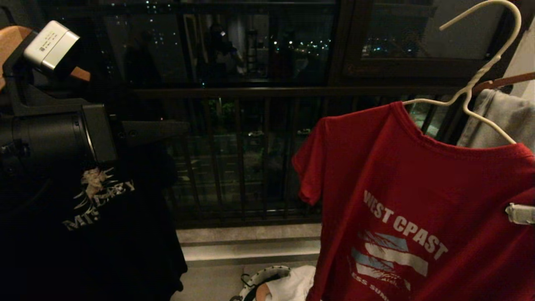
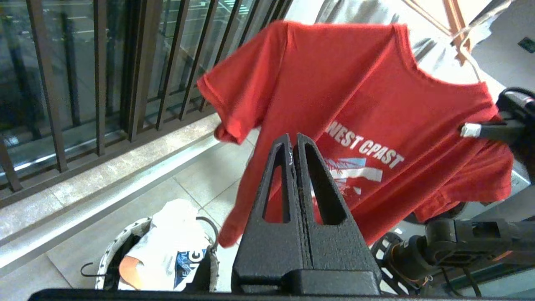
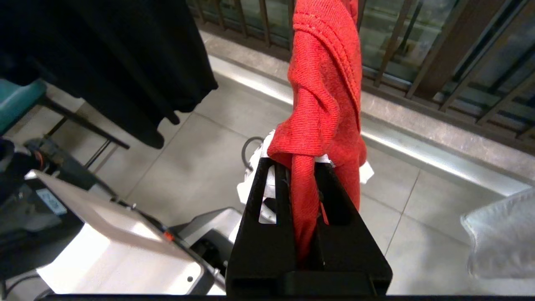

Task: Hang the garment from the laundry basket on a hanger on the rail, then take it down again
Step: Hang the clothes rack on the clothesline

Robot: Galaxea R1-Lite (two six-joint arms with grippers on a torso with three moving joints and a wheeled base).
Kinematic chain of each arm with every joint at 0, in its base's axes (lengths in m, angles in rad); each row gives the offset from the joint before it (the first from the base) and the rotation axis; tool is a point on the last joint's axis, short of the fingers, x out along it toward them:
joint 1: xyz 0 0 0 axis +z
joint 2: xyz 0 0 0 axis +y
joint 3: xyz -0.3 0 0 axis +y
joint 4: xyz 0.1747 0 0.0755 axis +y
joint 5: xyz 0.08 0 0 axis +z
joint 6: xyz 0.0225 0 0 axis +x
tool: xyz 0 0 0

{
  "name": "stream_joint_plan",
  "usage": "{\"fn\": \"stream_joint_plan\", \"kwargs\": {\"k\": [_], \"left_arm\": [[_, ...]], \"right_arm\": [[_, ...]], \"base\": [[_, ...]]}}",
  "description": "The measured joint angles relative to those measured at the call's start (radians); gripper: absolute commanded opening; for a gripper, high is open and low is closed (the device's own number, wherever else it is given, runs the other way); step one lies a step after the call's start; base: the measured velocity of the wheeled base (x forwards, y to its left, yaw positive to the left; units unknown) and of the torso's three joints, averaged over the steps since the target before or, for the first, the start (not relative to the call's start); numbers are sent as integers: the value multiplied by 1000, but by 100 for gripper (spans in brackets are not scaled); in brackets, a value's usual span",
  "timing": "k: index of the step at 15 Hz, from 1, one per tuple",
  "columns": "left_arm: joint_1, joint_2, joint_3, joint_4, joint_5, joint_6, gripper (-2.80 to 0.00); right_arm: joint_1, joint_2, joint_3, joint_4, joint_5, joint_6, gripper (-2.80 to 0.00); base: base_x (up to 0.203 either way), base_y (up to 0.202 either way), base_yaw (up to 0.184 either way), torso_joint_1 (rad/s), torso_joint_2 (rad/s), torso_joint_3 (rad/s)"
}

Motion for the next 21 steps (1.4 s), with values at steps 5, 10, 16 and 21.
{"fn": "stream_joint_plan", "kwargs": {"k": [5, 10, 16, 21], "left_arm": [[0, 0, -1, 0, 0, 0, -280], [0, -5, -2, 0, -1, -1, -280], [0, -10, -1, 0, -1, -1, -280], [5, -12, -1, 0, 0, -1, -280]], "right_arm": [[0, -17, 38, -1, 0, 2, -280], [0, -48, 47, -12, 3, 34, -280], [0, -49, 34, -62, -58, 79, -280], [0, -22, 3, -91, -158, 81, -280]], "base": [[0, 0, 0, 175, -380, -206], [0, 0, 0, 53, -111, -57], [0, 0, 0, 0, 0, 0], [0, 0, 0, 0, 0, 0]]}}
